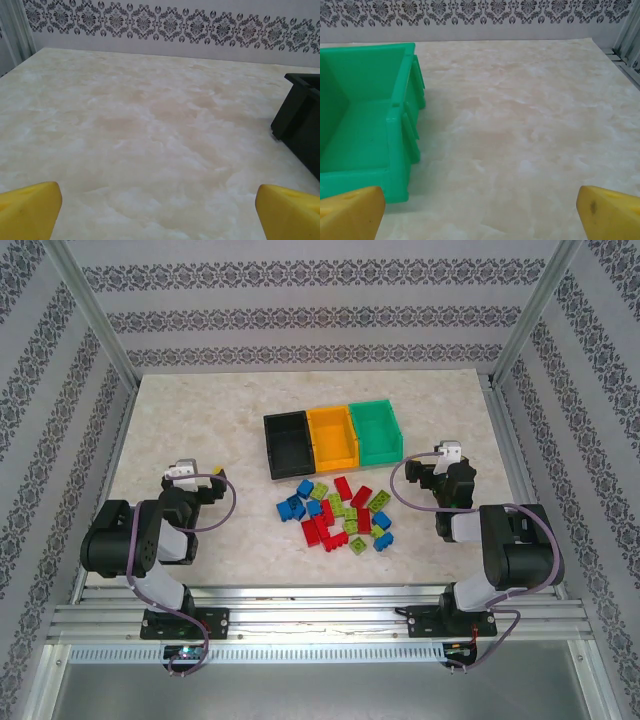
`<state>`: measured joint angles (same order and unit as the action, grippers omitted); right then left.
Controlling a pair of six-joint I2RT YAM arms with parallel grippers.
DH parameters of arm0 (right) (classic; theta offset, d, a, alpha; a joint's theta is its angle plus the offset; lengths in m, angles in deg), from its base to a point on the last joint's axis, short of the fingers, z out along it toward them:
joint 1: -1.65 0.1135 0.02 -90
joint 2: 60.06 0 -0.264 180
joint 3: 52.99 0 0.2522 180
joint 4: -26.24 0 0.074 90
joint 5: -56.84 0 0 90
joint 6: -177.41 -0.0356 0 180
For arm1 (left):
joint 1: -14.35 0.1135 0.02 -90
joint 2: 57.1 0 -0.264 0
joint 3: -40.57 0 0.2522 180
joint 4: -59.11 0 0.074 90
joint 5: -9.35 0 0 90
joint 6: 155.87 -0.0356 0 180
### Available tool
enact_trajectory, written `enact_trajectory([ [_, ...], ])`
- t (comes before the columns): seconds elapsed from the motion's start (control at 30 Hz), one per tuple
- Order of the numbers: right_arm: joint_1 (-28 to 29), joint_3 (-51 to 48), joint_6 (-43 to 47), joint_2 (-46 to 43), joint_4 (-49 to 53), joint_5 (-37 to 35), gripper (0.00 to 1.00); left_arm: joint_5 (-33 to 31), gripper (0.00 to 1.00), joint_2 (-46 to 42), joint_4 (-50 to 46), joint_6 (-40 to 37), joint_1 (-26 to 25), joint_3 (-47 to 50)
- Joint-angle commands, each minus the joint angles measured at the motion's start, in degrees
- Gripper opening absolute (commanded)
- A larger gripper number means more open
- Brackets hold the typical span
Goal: Sort the legos into containers by color
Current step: Pick up the lego from the center of the table.
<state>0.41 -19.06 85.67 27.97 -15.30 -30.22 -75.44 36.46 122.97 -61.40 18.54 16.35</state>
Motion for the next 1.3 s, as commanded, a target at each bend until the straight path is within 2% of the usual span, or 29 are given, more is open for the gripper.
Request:
enact_trajectory([
  [0.0, 0.53, 1.23, -0.65, 0.11, -0.15, 0.84, 0.98, 3.79, 0.99, 0.36, 2.34, -1.78, -0.05, -0.03],
  [0.2, 0.53, 1.19, -0.6, 0.08, -0.15, 0.79, 0.98, 7.25, 0.99, -1.15, -5.13, -3.1, -0.1, -3.04],
  [0.43, 0.53, 1.19, -0.64, -0.02, -0.15, 0.71, 0.98, 10.2, 0.99, -2.39, -21.89, -4.98, -0.3, -10.91],
  [0.5, 0.53, 1.19, -0.63, 0.05, -0.15, 0.7, 0.98, 10.49, 0.99, -2.03, -19.34, -4.82, -0.32, -9.96],
  [1.27, 0.58, 1.15, -0.59, -0.03, -0.16, 0.69, 0.98, 11.54, 0.99, -2.15, -21.07, -5.35, -0.33, -10.72],
])
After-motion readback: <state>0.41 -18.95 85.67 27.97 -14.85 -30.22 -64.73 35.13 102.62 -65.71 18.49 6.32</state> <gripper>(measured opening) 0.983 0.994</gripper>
